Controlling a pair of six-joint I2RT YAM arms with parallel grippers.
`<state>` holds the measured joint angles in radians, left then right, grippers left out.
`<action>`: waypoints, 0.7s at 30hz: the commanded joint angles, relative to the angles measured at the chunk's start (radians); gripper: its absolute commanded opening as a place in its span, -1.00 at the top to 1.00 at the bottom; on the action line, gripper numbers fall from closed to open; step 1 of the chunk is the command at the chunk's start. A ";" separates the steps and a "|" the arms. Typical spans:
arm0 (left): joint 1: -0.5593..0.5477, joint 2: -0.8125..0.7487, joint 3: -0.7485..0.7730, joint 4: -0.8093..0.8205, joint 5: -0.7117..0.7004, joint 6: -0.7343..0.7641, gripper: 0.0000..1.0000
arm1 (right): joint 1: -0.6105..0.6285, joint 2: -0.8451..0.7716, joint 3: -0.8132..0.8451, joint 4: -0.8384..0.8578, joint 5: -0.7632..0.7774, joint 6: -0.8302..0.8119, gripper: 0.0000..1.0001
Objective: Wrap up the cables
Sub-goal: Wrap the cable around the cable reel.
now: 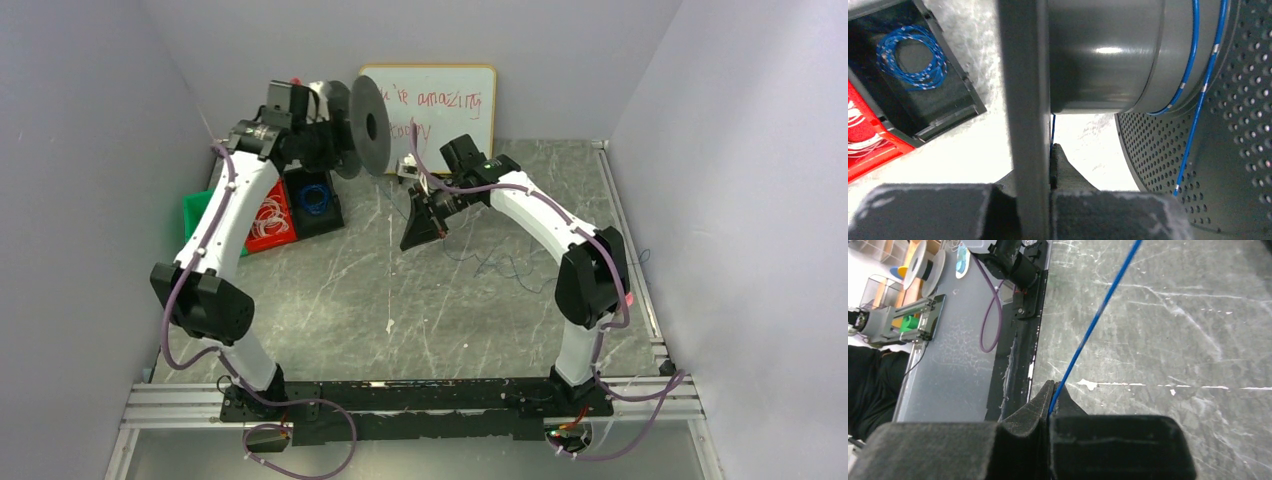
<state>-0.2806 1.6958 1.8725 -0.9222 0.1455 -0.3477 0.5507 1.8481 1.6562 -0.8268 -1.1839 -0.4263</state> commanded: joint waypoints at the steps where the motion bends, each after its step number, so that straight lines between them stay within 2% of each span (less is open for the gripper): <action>1: 0.092 -0.100 0.094 0.188 0.092 -0.086 0.95 | -0.001 0.026 -0.010 -0.143 -0.048 -0.070 1.00; 13: 0.188 -0.173 0.096 0.178 0.284 -0.075 0.95 | -0.135 0.118 0.012 -0.234 -0.079 -0.143 1.00; 21: 0.190 -0.233 0.022 0.125 0.361 0.127 0.95 | -0.286 0.130 0.017 -0.215 -0.124 -0.094 1.00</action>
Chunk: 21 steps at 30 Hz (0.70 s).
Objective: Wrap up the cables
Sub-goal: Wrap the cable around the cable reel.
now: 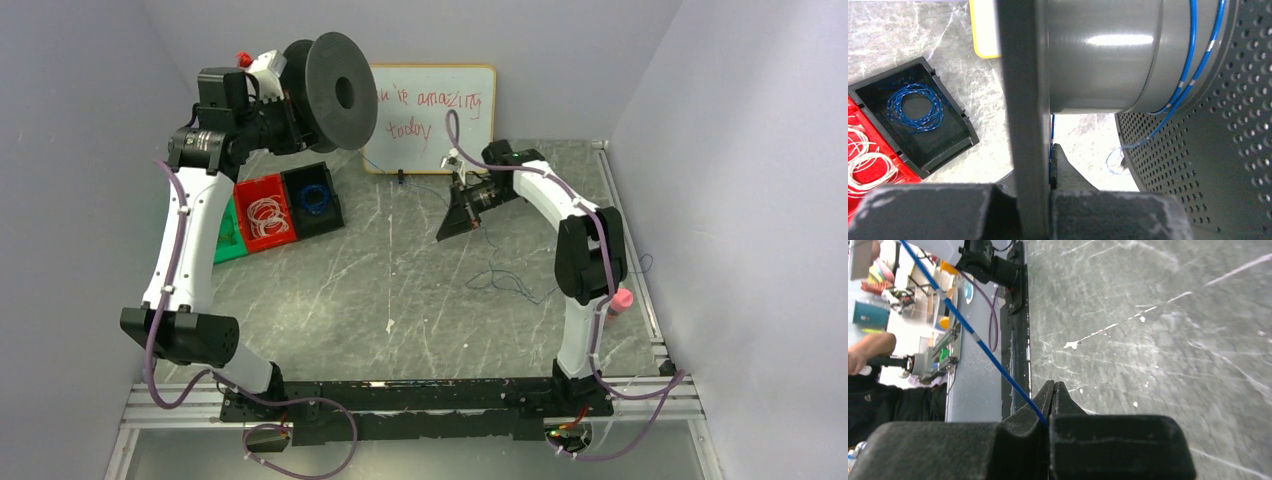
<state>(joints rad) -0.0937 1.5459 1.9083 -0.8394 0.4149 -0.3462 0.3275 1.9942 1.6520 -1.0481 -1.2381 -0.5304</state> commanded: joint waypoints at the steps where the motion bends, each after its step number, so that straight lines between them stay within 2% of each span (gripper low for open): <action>1: 0.003 -0.090 -0.029 0.034 0.104 0.152 0.95 | -0.075 -0.022 0.018 0.018 -0.076 0.028 1.00; 6: 0.003 -0.118 -0.121 0.021 0.124 0.207 0.95 | -0.095 -0.061 0.002 0.060 -0.090 0.052 1.00; 11: 0.002 -0.112 -0.142 0.020 0.158 0.230 0.95 | -0.095 -0.108 -0.036 0.133 -0.064 0.082 1.00; 18: -0.016 -0.108 -0.149 -0.083 0.217 0.488 0.95 | -0.138 -0.117 -0.074 0.346 0.023 0.379 1.00; 21: -0.053 -0.114 -0.176 -0.124 0.196 0.572 0.95 | -0.170 -0.089 -0.025 0.319 0.010 0.415 1.00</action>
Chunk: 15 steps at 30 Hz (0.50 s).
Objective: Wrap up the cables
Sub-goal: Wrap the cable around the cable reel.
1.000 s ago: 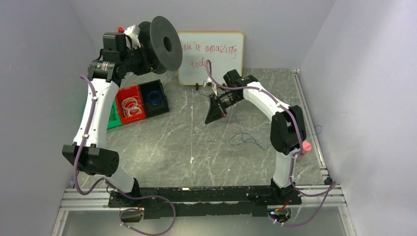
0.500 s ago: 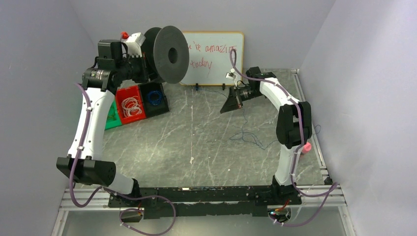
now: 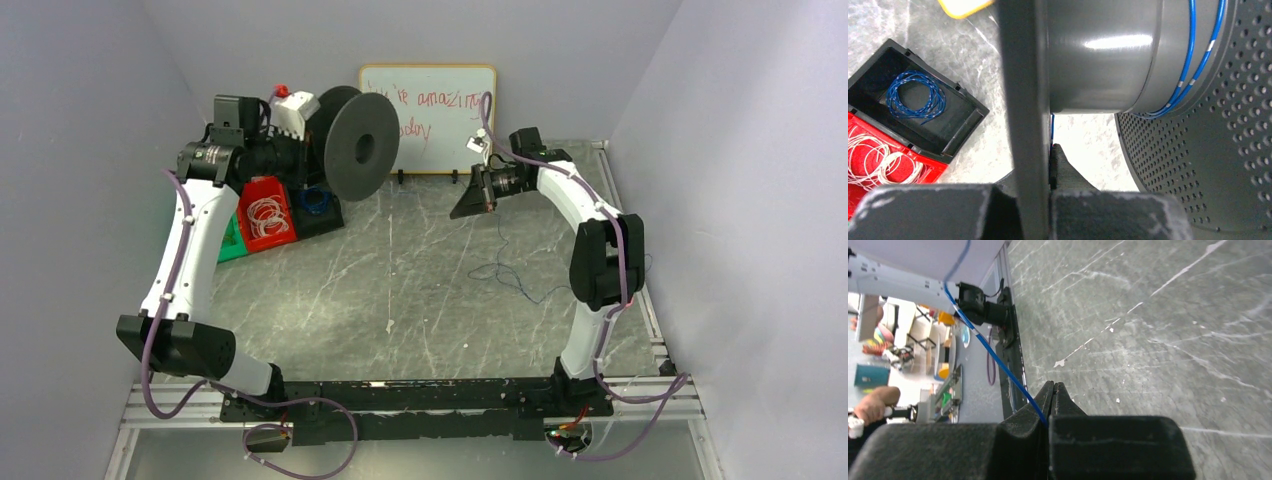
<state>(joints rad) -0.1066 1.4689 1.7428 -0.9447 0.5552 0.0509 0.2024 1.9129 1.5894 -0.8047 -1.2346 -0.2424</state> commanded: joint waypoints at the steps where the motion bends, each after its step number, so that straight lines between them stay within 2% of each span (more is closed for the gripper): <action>1: -0.054 -0.042 -0.024 -0.028 0.047 0.202 0.95 | -0.055 -0.002 0.053 0.067 0.009 0.139 1.00; 7: -0.122 -0.053 -0.054 -0.112 0.036 0.325 0.95 | -0.123 -0.019 0.074 0.136 0.020 0.239 1.00; 10: -0.192 -0.053 -0.083 -0.119 -0.066 0.362 0.95 | -0.146 -0.030 0.109 0.133 0.022 0.278 1.00; 15: -0.308 -0.037 -0.156 -0.050 -0.322 0.356 0.95 | -0.154 -0.067 0.168 0.120 0.019 0.293 1.00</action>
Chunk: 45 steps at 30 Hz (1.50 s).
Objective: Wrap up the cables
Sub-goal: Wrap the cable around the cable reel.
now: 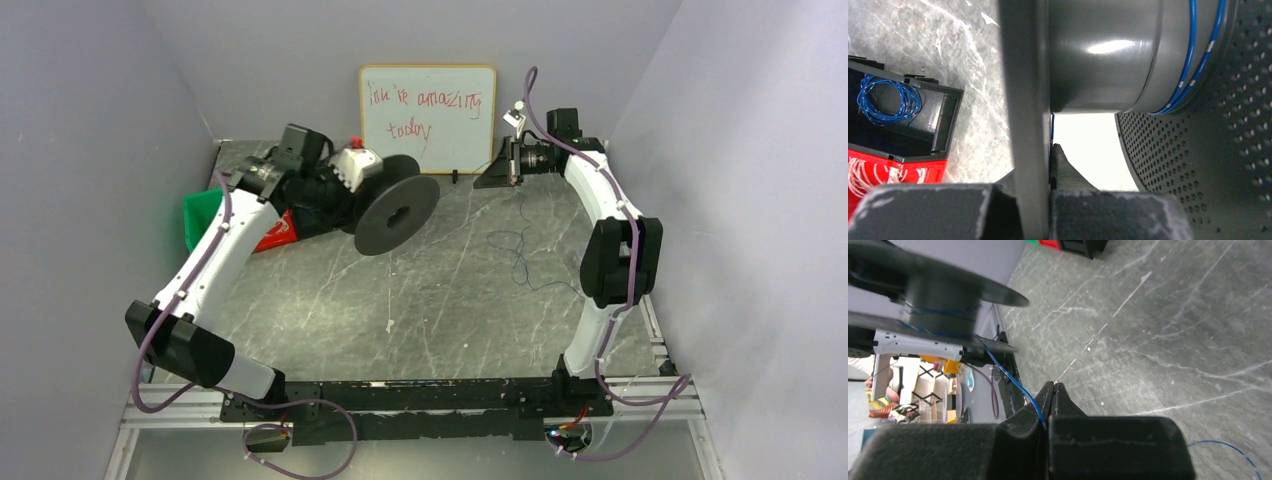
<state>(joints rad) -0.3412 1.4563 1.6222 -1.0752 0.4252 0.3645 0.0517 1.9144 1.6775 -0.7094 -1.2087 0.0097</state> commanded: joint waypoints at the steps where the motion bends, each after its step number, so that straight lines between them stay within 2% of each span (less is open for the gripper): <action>1: -0.096 -0.019 -0.049 0.099 -0.256 0.040 0.95 | -0.004 -0.078 0.093 0.022 -0.011 0.043 1.00; 4: -0.148 0.005 -0.077 0.139 -0.411 0.028 0.95 | -0.004 -0.111 0.119 0.034 -0.013 0.059 1.00; 12: -0.214 0.087 -0.078 0.171 -0.613 -0.029 0.95 | 0.012 -0.175 0.124 0.125 -0.029 0.131 1.00; 17: -0.220 0.171 -0.039 0.179 -0.709 -0.136 0.95 | 0.082 -0.189 0.133 0.116 -0.045 0.109 1.00; 21: -0.220 0.223 0.000 0.202 -0.767 -0.207 0.95 | 0.186 -0.200 0.133 0.048 -0.030 0.032 1.00; 29: -0.215 0.300 0.138 0.184 -0.801 -0.320 0.95 | 0.351 -0.205 0.124 -0.135 0.036 -0.222 1.00; 37: -0.169 0.373 0.274 0.125 -0.777 -0.491 0.95 | 0.484 -0.203 0.070 -0.228 0.083 -0.369 1.00; 39: -0.144 0.384 0.300 0.115 -0.743 -0.538 0.95 | 0.512 -0.198 0.053 -0.240 0.088 -0.397 1.00; 45: -0.043 0.350 0.326 0.165 -0.509 -0.642 0.95 | 0.577 -0.160 0.001 -0.267 0.101 -0.458 1.00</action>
<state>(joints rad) -0.4725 1.8431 1.8874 -1.0119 -0.1947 -0.1349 0.5865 1.7523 1.7039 -0.9043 -1.0702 -0.3683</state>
